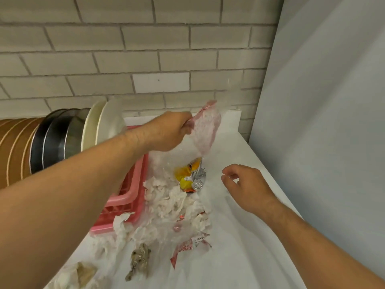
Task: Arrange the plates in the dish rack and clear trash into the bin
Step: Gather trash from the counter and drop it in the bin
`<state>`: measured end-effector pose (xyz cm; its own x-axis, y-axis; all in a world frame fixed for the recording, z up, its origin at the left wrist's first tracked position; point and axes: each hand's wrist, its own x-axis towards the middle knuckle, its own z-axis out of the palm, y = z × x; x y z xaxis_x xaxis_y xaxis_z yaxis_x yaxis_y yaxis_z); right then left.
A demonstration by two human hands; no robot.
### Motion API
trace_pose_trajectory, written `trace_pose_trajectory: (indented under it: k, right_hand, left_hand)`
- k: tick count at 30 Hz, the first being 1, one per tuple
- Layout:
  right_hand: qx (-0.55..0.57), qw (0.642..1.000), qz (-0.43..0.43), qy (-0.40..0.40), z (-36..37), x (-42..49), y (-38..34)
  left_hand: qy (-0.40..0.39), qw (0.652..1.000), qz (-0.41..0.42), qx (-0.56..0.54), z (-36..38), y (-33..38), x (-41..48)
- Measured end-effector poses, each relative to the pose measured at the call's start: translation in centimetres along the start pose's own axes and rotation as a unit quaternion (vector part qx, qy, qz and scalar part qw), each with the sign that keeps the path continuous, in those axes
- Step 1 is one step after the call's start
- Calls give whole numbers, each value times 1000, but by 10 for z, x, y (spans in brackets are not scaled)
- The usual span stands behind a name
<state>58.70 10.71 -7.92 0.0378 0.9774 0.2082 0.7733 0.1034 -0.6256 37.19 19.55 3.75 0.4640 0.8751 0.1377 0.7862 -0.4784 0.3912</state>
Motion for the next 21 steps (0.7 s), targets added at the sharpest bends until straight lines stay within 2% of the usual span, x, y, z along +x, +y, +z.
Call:
trace_pose_trajectory:
  k: [4,7,9,12,15,17,21]
  right_hand:
    - [-2,1000,0,-12,1,3,-5]
    - [0,1000,-8,-24,3,3,-10]
    - [5,998,-14,-57,4,1,-14]
    - [-14,987,-20,-160,10,-3,-16]
    - [-41,972,-33,-229,19,-7,-17]
    - [-51,967,-50,-245,29,-9,-18]
    - [-96,962,-90,-240,56,-11,-17]
  left_hand:
    - [96,993,30,68,-8,7,1]
    - [154,986,20,56,-5,11,3]
    - [145,988,5,45,-2,13,0]
    - [117,988,-9,98,5,12,-5]
    - [163,982,-3,98,12,9,-10]
    - [184,978,-35,89,15,5,-16]
    - [188,979,-29,67,23,-1,-24]
